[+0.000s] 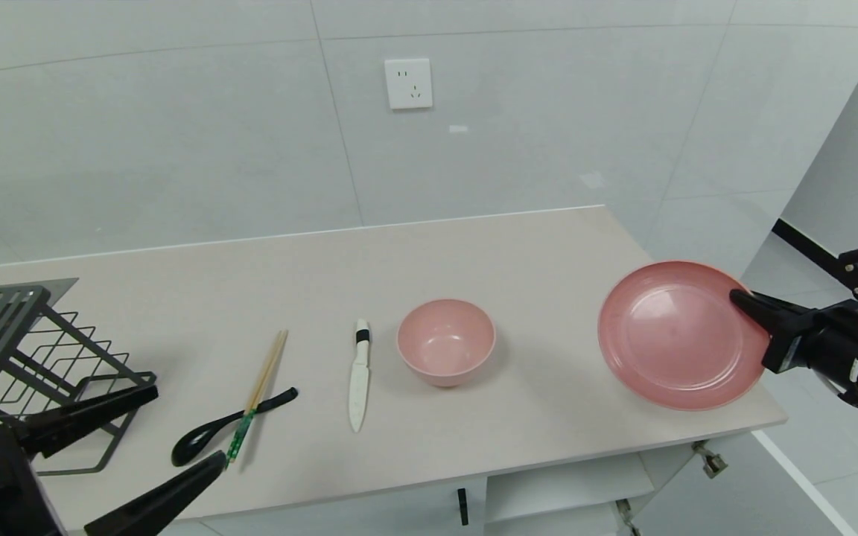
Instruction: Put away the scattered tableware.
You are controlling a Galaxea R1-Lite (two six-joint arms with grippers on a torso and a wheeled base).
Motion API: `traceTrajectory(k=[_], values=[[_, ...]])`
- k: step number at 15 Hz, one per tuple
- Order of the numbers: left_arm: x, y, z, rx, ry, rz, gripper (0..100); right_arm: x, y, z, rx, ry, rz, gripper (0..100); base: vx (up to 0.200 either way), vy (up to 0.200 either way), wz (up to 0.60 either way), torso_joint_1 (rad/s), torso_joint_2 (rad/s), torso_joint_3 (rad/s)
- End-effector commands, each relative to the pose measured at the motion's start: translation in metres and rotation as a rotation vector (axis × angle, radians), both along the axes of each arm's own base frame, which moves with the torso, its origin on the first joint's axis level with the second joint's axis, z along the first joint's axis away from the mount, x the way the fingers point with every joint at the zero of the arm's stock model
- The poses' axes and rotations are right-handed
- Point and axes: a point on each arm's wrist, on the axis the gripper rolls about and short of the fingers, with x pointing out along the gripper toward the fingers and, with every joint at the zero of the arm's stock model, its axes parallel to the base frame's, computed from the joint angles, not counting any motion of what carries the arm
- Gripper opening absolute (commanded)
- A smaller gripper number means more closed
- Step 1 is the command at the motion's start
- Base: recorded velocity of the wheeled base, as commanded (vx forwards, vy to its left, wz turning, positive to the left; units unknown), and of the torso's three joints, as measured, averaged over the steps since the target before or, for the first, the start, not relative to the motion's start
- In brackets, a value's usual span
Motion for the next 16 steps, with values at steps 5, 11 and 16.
traceTrajectory(k=[5, 11, 16], values=[[0.067, -0.026, -0.005, -0.022, 0.197, -0.204, 100, -0.025, -0.002, 0.021, 0.012, -0.092, -0.004, 0, 0.000, 0.000, 0.00, 0.000, 0.00, 0.000], [0.111, -0.034, -0.017, 0.016, 0.282, -0.128, 100, -0.028, -0.001, 0.018, 0.010, -0.079, -0.001, 0, 0.000, 0.000, 0.00, 0.000, 0.00, 0.000], [0.151, -0.060, -0.017, 0.054, 0.281, -0.102, 100, -0.031, 0.004, 0.016, 0.008, -0.073, 0.024, 0, 0.000, 0.000, 0.00, 0.000, 0.00, 0.000]])
